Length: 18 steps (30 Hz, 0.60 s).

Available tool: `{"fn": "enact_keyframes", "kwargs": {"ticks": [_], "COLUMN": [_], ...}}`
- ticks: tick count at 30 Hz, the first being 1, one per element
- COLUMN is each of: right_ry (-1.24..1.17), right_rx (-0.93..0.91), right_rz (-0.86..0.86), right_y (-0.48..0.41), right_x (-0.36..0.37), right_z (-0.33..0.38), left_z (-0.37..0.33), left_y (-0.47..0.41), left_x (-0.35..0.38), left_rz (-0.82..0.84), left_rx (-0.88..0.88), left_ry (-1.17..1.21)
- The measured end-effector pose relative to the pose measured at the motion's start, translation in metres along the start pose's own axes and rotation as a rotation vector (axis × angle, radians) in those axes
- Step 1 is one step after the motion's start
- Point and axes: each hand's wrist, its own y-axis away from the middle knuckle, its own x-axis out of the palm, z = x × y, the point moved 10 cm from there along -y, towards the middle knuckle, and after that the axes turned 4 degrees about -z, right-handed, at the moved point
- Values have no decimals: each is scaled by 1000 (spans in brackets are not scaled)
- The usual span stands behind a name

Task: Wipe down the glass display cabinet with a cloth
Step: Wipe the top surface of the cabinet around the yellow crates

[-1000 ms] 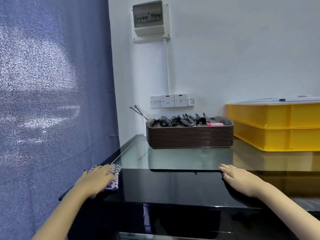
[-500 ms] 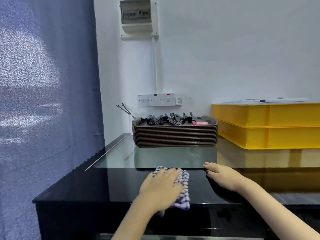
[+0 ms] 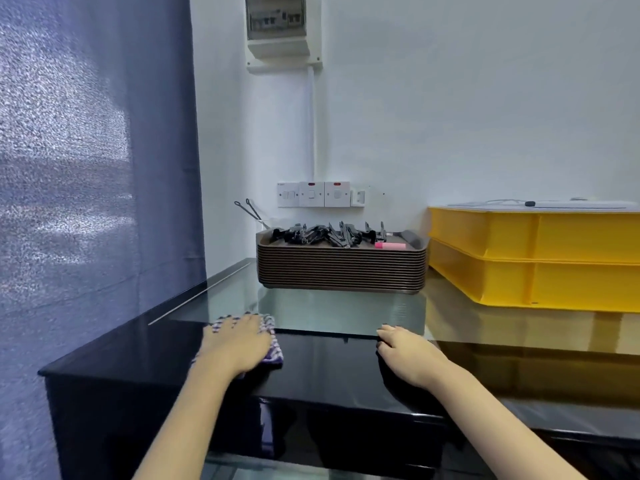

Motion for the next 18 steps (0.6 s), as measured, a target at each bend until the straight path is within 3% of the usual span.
{"fn": "enact_keyframes", "kwargs": {"ticks": [4,7,10,15,18], "right_ry": [88,148,142,117,86], "right_rx": [-112,-131,-116,-129,-128], "right_rz": [99,174,179,133,117], "right_y": [14,38,61,71,69], "right_x": [-2,-8,-25,-34,-35], "right_z": [-6,-48,-88,-88,-87], "left_z": [-102,-93,-50,41,57], "left_y": [65,80,54,-44,-81], "left_x": [5,8,16,28,34], "left_rz": [-14,-19,78,216,180], "left_rx": [306,344,259,8,-152], "left_ry": [56,82,71,84,14]}}
